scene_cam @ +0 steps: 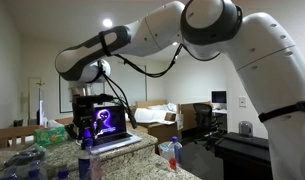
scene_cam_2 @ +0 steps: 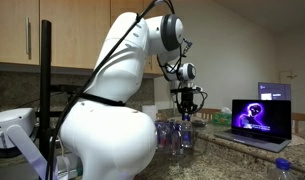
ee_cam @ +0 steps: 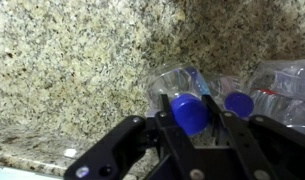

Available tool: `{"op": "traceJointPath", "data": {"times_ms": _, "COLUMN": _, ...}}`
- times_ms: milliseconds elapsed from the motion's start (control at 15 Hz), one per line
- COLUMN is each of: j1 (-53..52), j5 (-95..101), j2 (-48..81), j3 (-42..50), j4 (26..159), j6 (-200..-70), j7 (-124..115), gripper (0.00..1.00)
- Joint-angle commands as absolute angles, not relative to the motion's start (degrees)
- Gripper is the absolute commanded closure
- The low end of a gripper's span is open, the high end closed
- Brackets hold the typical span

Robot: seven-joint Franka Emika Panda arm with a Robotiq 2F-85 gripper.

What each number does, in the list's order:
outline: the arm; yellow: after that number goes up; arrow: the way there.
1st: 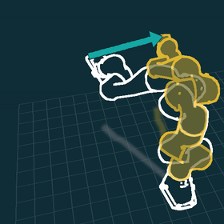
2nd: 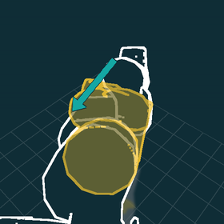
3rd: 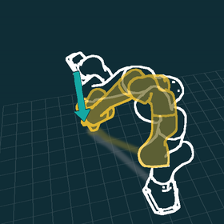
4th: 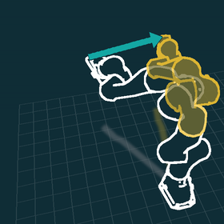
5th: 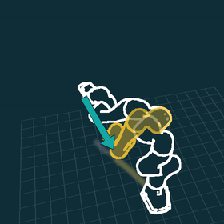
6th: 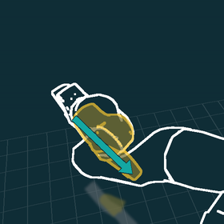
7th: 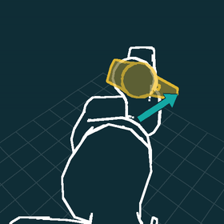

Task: Move the three bottles to the left, one at a time

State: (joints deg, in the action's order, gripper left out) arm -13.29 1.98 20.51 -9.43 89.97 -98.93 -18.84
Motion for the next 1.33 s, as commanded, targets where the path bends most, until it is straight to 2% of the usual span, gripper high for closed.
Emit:
{"op": "traceJointPath", "data": {"times_ms": 0, "j1": -15.4, "j5": 3.3, "j2": 25.8, "j3": -8.2, "j4": 83.2, "j6": -95.9, "j7": -20.5, "gripper": 0.86}}
{"op": "traceJointPath", "data": {"times_ms": 667, "j1": -17.5, "j5": 2.4, "j2": 34.8, "j3": -5.7, "j4": 71.3, "j6": -91.2, "j7": -20.0, "gripper": 0.86}}
{"op": "traceJointPath", "data": {"times_ms": 1267, "j1": -17.4, "j5": 1.5, "j2": 39.1, "j3": -5.6, "j4": 68.2, "j6": -92.0, "j7": -19.4, "gripper": 0.86}}
